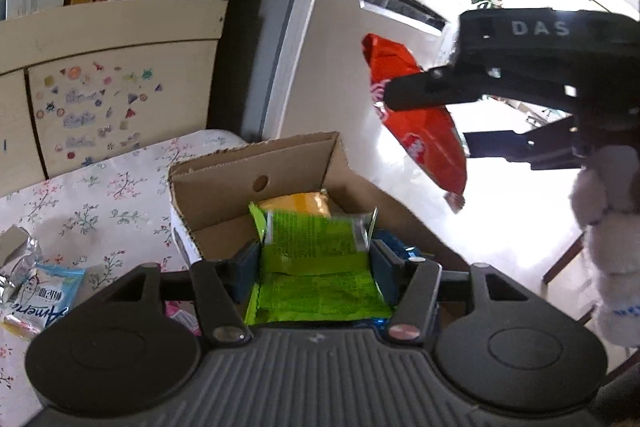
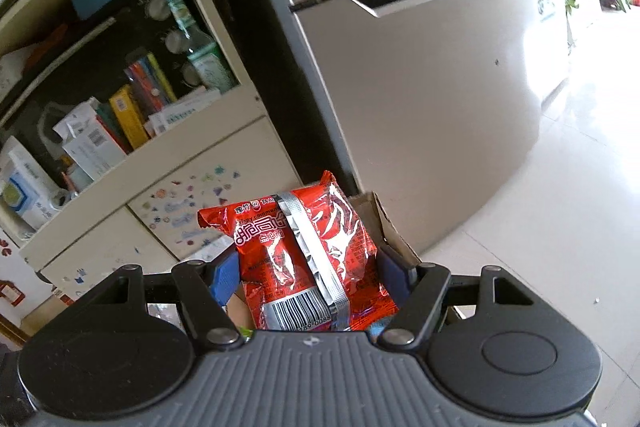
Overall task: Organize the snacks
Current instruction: 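Release the green packet into the box with the left gripper while the right gripper releases the red bag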
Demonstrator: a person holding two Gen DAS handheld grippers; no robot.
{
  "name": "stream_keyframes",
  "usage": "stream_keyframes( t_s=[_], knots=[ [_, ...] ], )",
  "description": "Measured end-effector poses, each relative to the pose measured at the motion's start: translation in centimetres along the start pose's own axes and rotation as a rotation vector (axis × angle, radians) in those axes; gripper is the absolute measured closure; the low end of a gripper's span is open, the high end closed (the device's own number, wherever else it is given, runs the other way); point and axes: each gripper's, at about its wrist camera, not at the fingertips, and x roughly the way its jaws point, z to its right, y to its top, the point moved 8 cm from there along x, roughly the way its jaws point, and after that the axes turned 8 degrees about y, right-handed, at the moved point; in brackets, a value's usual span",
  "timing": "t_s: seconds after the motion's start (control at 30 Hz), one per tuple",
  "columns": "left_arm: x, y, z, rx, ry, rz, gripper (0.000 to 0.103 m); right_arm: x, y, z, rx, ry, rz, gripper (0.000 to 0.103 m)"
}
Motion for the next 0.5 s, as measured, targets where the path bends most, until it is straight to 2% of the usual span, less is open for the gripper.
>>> stream_keyframes(
  t_s=[0.07,0.17,0.5],
  knots=[
    [0.3,-0.3,-0.2,-0.011,0.006,-0.007,0.026,0.4,-0.3,0.1,0.008,-0.008,-0.011,0.026],
    [0.1,-0.2,-0.3,-0.027,0.0,0.001,0.017,0.6,-0.4,0.1,0.025,-0.012,-0.017,0.023],
    [-0.8,0.6,-2.3,-0.09,0.047,0.001,0.015,0.7,-0.8,-0.3,0.034,0.013,-0.026,0.02]
  ],
)
